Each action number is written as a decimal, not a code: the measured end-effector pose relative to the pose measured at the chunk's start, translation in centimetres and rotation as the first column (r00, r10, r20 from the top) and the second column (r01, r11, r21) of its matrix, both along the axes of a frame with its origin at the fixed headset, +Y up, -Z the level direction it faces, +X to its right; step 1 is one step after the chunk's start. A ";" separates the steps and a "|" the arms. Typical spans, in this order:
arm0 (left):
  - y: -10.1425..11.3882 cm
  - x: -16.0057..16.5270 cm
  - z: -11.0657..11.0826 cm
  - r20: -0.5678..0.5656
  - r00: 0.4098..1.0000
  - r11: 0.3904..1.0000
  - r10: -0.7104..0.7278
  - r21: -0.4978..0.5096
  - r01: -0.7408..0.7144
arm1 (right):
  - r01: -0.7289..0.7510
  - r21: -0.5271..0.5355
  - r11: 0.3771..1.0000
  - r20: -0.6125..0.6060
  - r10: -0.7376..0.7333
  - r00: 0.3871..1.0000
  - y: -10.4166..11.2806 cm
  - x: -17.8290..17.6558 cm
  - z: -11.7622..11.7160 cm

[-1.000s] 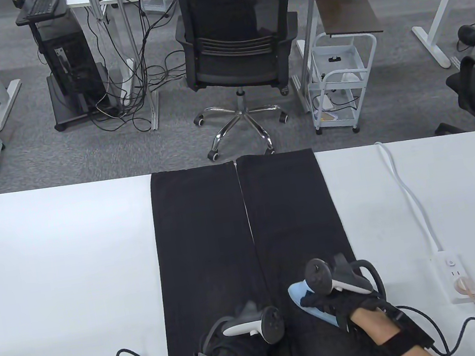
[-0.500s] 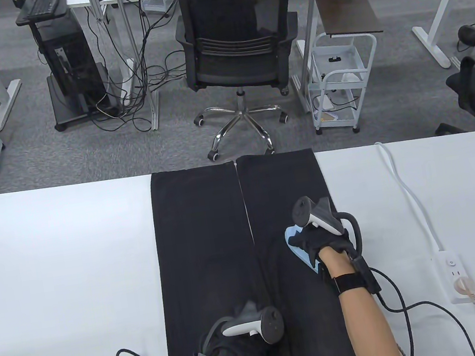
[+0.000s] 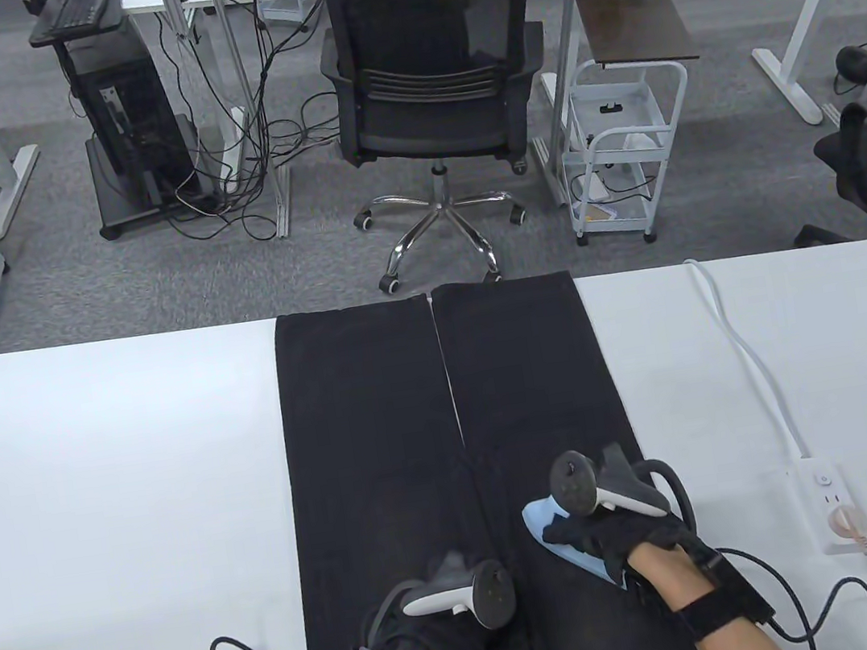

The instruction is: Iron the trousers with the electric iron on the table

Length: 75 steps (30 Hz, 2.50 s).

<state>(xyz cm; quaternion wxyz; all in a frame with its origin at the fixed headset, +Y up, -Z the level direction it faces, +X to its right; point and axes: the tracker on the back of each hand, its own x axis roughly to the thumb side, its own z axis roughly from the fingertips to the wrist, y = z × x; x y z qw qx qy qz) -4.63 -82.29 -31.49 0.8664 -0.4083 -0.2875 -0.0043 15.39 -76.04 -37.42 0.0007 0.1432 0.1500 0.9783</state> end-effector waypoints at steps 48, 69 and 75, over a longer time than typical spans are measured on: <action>-0.1 0.1 0.0 0.014 1.000 1.000 0.002 -0.002 -0.002 | -0.002 0.048 0.999 0.245 -0.009 0.970 0.0 -0.3 -7.2; 1.0 -0.4 -0.4 0.021 0.999 0.997 0.026 0.074 -0.028 | 0.060 0.052 0.997 -0.003 -0.059 0.998 0.3 1.1 8.5; 4.8 -4.6 -2.3 -0.110 0.979 0.977 0.174 0.147 -0.157 | 0.165 0.133 0.977 -0.094 -0.153 0.984 5.9 -1.8 9.9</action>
